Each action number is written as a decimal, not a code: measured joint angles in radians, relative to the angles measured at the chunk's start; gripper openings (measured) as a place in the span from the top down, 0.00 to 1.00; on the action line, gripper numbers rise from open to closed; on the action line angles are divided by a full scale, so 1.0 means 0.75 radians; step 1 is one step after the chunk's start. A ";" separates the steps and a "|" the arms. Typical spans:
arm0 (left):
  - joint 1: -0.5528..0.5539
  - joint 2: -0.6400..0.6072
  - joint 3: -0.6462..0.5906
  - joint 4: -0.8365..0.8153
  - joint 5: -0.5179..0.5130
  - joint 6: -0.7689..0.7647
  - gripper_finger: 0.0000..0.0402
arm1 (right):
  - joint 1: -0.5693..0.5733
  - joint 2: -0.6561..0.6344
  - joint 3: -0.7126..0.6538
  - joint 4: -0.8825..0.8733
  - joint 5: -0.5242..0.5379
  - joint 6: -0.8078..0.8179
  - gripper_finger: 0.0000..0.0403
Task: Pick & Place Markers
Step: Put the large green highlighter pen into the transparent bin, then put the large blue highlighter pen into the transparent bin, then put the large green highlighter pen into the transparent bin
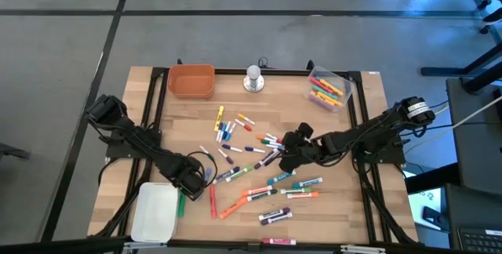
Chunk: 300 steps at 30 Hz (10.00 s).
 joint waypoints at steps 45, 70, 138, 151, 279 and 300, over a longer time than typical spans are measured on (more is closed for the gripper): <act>0.080 -0.032 0.023 0.262 -0.393 0.251 0.61 | 0.001 -0.001 0.000 -0.002 0.035 0.006 0.38; 0.166 0.047 0.024 0.254 -0.600 0.489 0.86 | -0.053 0.180 -0.001 0.431 0.003 0.096 0.38; 0.094 0.008 0.028 0.795 -1.363 0.904 0.63 | -0.848 -0.371 0.008 -0.505 0.626 -0.426 0.84; 0.099 0.009 0.027 0.687 -1.336 0.882 0.63 | -1.181 -0.258 -0.127 -0.216 0.371 -0.523 0.58; 0.283 0.245 0.259 0.160 -1.319 1.336 0.84 | -0.115 -0.086 -0.156 0.678 0.218 -0.513 0.53; 0.540 0.180 0.483 0.288 -1.379 1.214 0.84 | -0.293 -0.086 -0.156 0.704 -0.407 -0.333 0.63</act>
